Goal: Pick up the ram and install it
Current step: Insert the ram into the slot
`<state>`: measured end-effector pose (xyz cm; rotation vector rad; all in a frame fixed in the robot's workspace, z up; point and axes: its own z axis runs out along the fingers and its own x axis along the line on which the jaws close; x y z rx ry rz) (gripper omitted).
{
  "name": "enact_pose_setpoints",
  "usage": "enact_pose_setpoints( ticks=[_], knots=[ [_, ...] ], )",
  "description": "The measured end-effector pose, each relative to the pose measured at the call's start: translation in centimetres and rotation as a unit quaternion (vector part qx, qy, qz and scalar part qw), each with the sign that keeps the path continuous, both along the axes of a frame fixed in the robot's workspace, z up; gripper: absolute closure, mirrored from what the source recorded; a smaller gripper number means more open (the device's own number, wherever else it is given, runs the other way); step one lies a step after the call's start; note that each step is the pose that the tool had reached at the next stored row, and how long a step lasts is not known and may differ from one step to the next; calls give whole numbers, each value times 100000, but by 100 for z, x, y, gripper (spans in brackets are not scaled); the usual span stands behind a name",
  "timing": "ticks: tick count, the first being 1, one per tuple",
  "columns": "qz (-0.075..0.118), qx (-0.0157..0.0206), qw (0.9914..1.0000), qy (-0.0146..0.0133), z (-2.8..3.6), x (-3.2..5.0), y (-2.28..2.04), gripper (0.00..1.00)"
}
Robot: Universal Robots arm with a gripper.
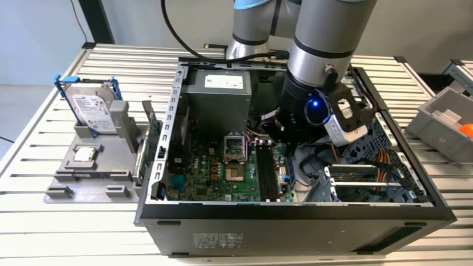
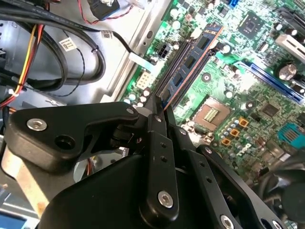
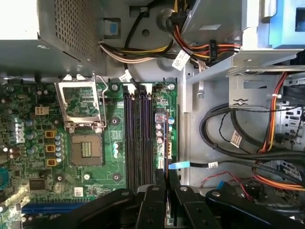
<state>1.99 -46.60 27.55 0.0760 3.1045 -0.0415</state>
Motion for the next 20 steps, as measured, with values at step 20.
enact_pose_setpoints(
  ticks=[20],
  knots=[
    [20, -170, 99992, -1235, -143, -109, 20, 100]
  ],
)
